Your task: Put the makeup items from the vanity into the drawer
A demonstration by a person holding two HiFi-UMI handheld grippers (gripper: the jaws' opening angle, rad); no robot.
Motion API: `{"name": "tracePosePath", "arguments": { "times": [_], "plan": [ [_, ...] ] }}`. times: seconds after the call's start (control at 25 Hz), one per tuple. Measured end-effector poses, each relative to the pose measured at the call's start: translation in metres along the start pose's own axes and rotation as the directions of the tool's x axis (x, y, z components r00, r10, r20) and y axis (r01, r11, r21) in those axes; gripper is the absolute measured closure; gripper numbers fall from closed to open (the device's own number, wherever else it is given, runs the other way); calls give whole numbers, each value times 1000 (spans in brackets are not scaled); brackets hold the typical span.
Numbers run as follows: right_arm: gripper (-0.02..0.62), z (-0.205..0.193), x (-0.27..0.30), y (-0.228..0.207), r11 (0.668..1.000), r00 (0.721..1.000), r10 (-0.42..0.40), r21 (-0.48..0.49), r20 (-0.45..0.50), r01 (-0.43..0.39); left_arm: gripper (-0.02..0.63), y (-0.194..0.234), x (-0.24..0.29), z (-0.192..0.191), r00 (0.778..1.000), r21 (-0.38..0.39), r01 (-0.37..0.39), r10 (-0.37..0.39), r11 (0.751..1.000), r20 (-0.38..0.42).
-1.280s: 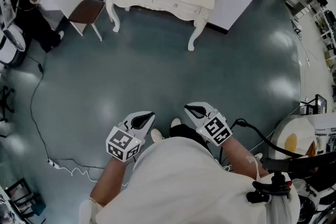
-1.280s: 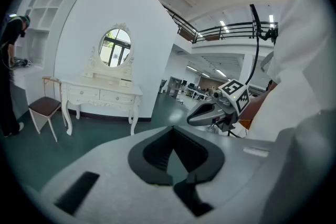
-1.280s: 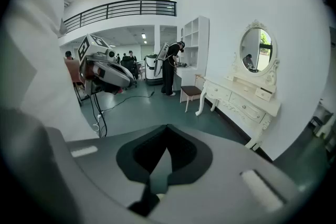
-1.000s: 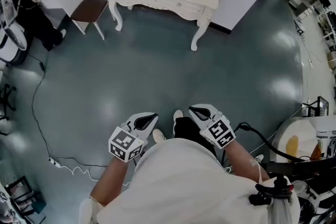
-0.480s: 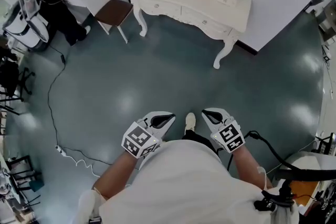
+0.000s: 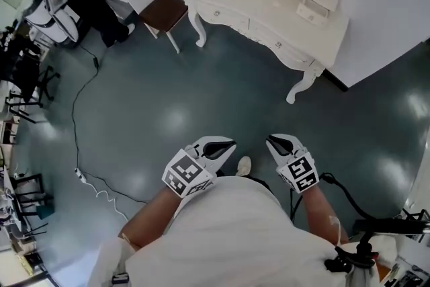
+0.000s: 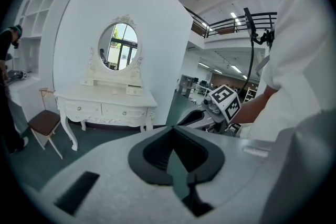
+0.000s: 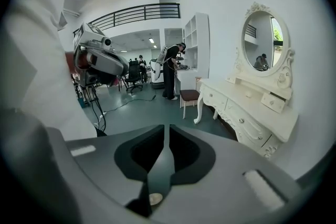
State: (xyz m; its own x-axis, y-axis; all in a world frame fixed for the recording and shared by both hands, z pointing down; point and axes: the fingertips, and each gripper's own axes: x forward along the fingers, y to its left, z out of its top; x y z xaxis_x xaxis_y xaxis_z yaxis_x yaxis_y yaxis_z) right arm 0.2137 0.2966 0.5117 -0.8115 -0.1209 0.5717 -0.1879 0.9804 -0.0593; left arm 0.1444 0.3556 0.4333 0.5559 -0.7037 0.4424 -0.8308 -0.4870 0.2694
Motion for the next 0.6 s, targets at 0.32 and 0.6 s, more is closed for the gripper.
{"name": "tracePosePath", "arguments": {
  "times": [0.32,0.6],
  "plan": [
    [578,36,54,-57,1000,1000,-2,5,5,2,604,80,19,24,1000,-43,-7,8,999,14],
    [592,89,120,-118,995,995,-98,31,-7,98,604,187,40,60,997,-1,80,-80,997,10]
  ]
}}
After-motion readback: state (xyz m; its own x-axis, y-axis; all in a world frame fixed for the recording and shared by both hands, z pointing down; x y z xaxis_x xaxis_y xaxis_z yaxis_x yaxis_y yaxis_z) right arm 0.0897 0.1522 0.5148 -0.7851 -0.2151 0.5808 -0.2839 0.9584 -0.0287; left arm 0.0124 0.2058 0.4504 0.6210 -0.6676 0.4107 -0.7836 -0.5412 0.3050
